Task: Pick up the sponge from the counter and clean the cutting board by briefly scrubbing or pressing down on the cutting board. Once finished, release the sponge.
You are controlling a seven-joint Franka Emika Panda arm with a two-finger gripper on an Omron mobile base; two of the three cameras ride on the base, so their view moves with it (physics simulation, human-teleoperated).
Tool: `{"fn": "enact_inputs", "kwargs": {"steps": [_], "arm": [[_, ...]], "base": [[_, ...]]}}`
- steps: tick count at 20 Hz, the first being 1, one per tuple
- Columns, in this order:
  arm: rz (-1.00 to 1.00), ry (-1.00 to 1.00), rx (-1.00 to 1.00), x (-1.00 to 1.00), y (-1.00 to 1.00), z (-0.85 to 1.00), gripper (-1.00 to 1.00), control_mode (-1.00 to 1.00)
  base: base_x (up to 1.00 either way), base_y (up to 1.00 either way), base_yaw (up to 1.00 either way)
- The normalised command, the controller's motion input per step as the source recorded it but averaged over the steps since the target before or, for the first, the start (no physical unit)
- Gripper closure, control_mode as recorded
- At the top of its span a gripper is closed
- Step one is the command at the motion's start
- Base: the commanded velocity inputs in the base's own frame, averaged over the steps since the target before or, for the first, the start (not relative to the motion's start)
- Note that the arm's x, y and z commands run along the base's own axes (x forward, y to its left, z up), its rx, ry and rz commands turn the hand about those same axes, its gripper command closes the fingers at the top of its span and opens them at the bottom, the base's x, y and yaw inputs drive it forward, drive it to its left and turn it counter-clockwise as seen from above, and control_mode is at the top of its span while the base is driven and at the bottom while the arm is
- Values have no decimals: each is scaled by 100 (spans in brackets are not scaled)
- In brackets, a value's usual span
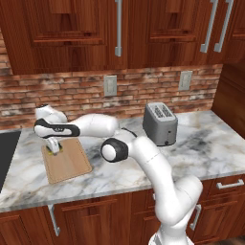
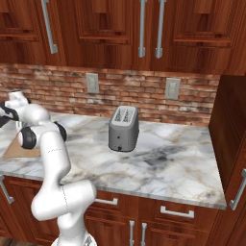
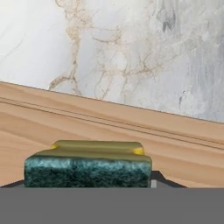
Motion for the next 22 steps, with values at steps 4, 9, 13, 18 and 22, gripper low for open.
{"fn": "enact_inputs", "kwargs": {"steps": [4,9,13,18,22], "arm": [[19,12,0,-53,19,0,100,-100],[19,5,2,-68,4,-12,100,-100],[16,0,4,-84,0,-17,100,-100],[10,1,0,-76,-7,-12,100,-100],[7,0,0,-82,-21,-17,100,-100]], "base": [[0,0,0],[0,0,0],[0,0,0],[0,0,0],[0,0,0]]}}
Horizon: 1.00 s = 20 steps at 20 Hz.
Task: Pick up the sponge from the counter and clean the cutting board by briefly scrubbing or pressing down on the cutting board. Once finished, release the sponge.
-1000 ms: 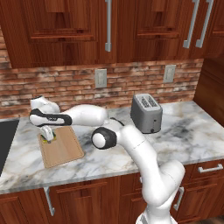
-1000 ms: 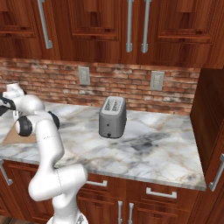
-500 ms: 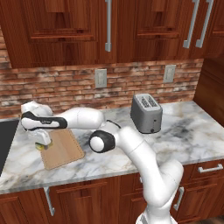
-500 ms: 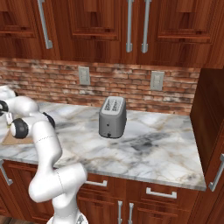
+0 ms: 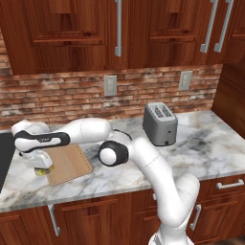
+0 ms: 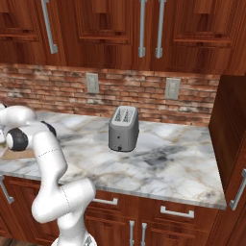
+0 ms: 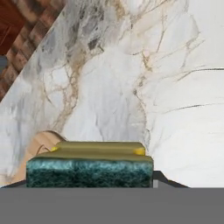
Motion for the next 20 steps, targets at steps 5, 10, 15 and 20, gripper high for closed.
{"fn": "enact_inputs", "kwargs": {"steps": [5,10,15,20], "arm": [[5,-1,5,-93,-40,-27,100,-100],[0,0,14,-87,-59,-22,100,-100],[0,0,22,-71,-60,-4,100,-100],[0,0,17,-41,-61,21,100,-100]], "base": [[0,0,0],[0,0,0],[0,0,0],[0,0,0]]}}
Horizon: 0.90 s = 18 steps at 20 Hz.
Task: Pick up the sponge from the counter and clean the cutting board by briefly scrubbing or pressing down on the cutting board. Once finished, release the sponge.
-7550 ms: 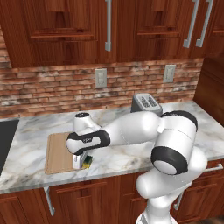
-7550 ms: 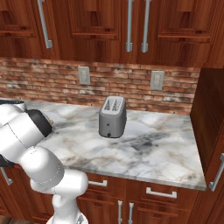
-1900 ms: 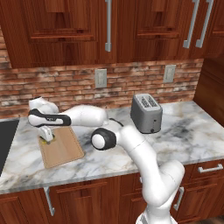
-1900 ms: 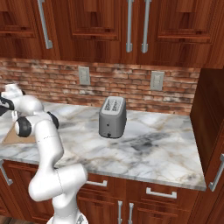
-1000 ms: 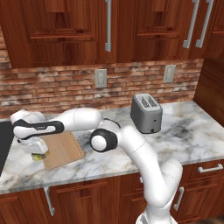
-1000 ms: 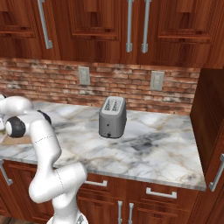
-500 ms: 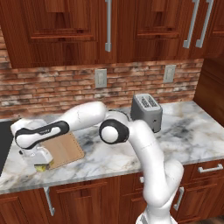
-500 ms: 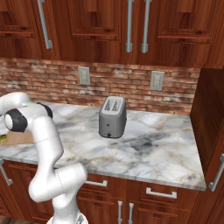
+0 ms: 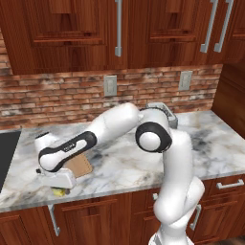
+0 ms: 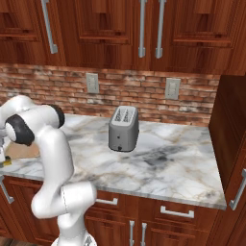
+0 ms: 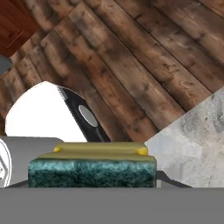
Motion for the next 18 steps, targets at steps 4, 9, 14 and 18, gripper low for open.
{"fn": "enact_inputs", "kwargs": {"steps": [4,9,14,18], "arm": [[0,0,0,12,-52,86,100,-100],[0,0,0,47,-48,84,100,-100],[-5,0,0,53,-53,34,100,-100],[-13,6,0,57,-64,4,100,-100]], "base": [[0,0,0],[0,0,0],[0,0,0],[0,0,0]]}}
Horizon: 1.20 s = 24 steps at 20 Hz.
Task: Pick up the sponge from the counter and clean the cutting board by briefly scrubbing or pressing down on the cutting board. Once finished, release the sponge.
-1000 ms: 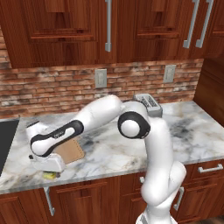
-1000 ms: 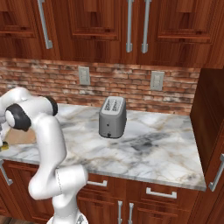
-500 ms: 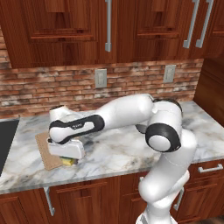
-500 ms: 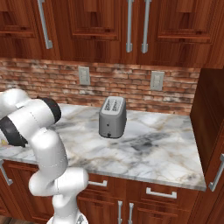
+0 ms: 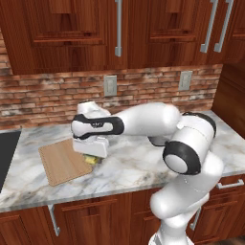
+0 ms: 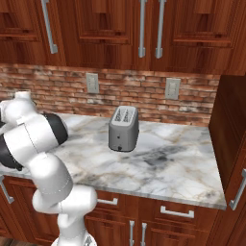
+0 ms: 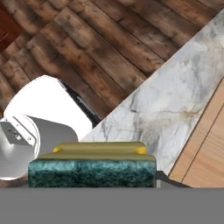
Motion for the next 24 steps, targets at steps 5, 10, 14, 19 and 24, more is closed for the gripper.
{"fn": "enact_inputs", "kwargs": {"steps": [5,10,14,19,24], "arm": [[-12,9,0,70,-52,-3,100,-100],[-9,3,0,74,-29,-21,100,-100],[-6,1,0,42,-5,-36,100,-100],[-3,0,0,26,0,-41,100,-100],[-3,0,0,22,0,-43,-100,-100]], "base": [[0,0,0],[0,0,0],[0,0,0],[0,0,0],[0,0,0]]}}
